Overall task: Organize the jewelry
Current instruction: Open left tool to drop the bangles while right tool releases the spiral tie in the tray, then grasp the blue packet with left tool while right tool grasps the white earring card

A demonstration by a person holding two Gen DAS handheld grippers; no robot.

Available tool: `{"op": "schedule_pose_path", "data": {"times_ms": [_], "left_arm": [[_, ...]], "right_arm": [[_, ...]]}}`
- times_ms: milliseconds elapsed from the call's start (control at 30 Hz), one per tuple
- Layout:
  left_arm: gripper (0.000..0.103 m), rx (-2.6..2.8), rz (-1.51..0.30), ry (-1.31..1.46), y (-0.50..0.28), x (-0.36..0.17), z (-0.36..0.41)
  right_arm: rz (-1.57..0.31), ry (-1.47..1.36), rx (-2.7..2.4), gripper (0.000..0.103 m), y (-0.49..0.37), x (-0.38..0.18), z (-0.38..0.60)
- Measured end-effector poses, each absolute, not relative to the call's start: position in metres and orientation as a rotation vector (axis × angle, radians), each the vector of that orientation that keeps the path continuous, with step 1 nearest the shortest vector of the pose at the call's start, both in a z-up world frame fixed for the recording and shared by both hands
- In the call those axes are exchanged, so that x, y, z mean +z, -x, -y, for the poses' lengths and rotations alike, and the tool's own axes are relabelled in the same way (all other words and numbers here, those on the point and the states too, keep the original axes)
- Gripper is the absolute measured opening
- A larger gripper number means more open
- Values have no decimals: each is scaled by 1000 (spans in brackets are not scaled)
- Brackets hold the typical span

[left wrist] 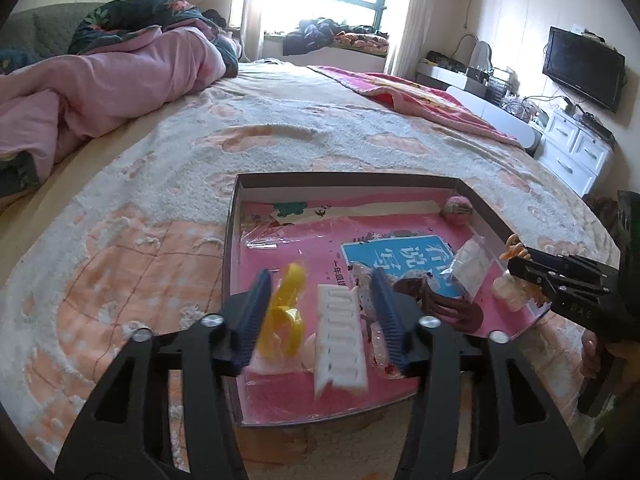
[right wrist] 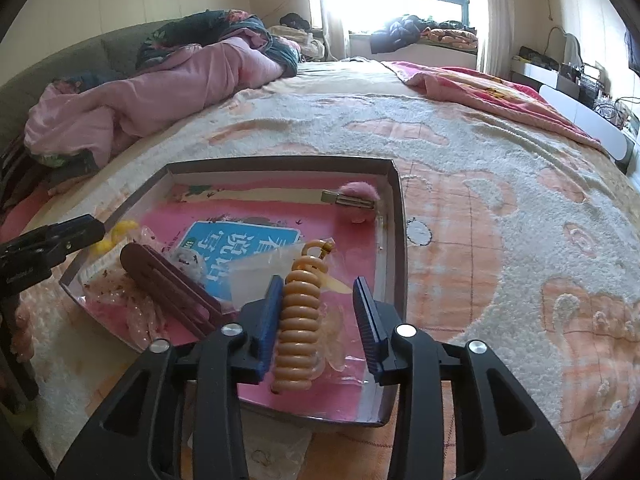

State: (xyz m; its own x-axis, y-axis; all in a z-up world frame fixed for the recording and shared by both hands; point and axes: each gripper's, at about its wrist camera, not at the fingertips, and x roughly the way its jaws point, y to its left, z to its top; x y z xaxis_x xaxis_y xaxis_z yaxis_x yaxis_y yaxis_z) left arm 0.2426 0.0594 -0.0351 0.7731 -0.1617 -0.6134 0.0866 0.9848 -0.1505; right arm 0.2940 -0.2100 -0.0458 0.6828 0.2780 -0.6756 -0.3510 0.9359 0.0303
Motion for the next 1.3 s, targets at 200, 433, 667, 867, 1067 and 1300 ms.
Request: {"op": "schedule_pose_path", "data": {"times_ms": [200, 433, 667, 867, 1067, 1300], "left_arm": [[58, -156, -628, 92, -227, -24, -52], [64, -202, -587, 83, -202, -10, -39], [68, -238, -569, 61, -181, -4, -25], [68, -276, -575, 34, -162, -8, -14], [68, -318, -602, 1, -150, -20, 0], [68, -364, -636, -68, -148, -35, 20]], "right_arm": [[-699, 96, 346, 54, -279, -35, 216], [-668, 82, 349, 67, -255, -22, 227], [-639, 71, 355, 69, -232, -8, 236], [-631, 77, 364, 70, -212, -2, 240], [-645, 91, 375, 70, -197, -6, 245], [-678, 103, 382, 70, -185, -18, 249]]}}
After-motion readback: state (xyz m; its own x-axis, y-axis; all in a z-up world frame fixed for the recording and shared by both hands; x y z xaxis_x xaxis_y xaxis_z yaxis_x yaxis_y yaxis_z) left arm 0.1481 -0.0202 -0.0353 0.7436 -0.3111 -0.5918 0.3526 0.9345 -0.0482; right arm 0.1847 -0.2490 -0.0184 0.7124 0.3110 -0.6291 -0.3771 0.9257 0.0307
